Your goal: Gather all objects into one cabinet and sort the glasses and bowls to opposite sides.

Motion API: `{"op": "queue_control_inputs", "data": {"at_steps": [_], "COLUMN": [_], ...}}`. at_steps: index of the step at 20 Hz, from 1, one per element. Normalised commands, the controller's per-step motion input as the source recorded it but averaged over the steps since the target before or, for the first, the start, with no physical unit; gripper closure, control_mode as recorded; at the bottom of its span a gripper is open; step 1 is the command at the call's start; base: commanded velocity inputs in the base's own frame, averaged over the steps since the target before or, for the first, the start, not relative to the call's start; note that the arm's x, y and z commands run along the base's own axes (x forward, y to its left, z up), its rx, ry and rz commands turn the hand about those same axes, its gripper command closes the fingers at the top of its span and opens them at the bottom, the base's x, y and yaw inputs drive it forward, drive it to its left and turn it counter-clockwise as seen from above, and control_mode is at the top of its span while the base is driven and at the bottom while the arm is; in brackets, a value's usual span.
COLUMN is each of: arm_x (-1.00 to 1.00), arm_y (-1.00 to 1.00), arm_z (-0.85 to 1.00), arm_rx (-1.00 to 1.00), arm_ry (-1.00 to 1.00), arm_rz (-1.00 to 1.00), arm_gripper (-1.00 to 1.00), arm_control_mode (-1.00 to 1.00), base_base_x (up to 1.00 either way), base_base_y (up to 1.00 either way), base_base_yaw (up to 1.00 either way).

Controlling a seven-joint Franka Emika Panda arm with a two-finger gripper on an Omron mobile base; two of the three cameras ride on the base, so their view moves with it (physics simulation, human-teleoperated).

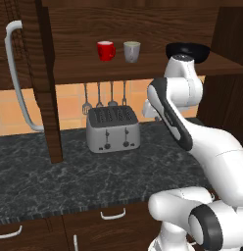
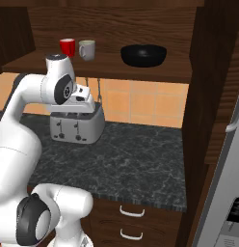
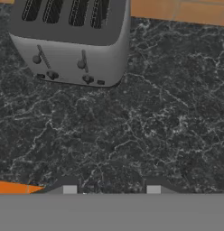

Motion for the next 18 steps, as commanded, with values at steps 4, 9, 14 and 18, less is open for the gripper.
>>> {"op": "queue_control_inputs", "data": {"at_steps": [4,9,14,18], "arm_x": [-0.19,-1.0,-1.0,-0.55], "arm_y": [0.0,0.0,0.0,0.0], "arm_z": [-0.27,-0.04,0.21,0.06], "arm_rx": [0.0,0.0,0.0,-0.01], "arm_ry": [-0.03,-0.38,-0.45,-0.2], "arm_rz": [0.0,0.0,0.0,0.0], "arm_gripper": [-1.0,-1.0,-1.0,-1.0], "arm_control_mode": [-1.0,-1.0,-1.0,-1.0], "base_base_x": [0.0,0.0,0.0,0.0], "base_base_y": [0.0,0.0,0.0,0.0], "base_base_yaw": [0.0,0.0,0.0,0.0]}}
